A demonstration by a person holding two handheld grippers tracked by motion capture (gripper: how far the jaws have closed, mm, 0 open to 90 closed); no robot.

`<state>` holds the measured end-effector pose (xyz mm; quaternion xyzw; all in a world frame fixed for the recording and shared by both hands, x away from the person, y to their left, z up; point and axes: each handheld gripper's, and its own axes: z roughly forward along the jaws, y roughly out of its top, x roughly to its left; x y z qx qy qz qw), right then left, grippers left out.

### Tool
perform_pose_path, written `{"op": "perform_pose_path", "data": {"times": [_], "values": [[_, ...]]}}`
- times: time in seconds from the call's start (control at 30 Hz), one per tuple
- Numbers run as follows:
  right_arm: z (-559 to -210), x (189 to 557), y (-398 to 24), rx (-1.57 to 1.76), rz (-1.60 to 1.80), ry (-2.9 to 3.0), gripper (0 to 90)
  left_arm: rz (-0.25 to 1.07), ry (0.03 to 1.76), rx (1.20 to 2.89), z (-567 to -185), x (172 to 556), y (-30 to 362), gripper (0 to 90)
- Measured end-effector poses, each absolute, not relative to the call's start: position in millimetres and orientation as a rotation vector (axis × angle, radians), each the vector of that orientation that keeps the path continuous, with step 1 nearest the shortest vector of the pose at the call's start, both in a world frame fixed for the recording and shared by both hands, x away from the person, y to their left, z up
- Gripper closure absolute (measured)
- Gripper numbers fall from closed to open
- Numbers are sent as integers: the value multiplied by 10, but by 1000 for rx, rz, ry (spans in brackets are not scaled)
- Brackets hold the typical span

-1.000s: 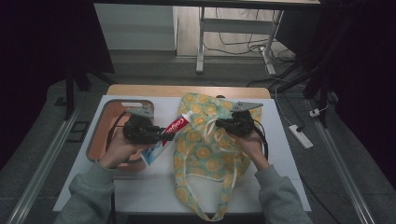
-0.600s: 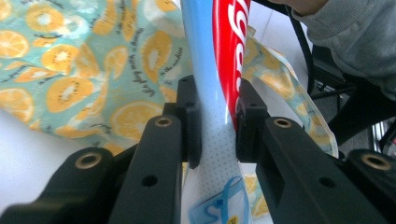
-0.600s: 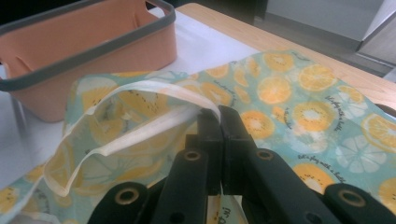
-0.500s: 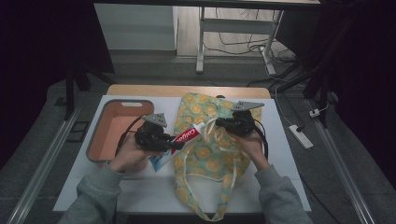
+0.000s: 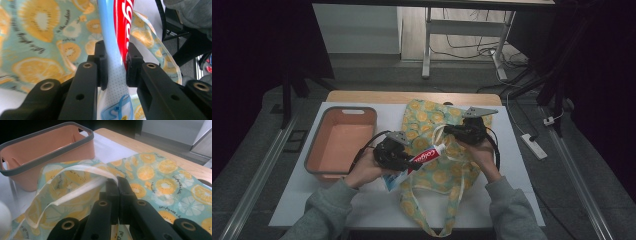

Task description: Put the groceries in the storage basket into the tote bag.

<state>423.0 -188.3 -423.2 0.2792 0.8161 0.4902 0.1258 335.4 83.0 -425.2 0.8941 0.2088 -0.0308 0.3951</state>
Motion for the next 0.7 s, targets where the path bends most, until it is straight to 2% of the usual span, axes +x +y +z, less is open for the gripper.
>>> {"op": "perform_pose_path", "data": {"times": [0.7], "values": [[-4191,4219,-1918,827,1460,2355,884,-128,487,2381,-4477,3348,543,751]]}}
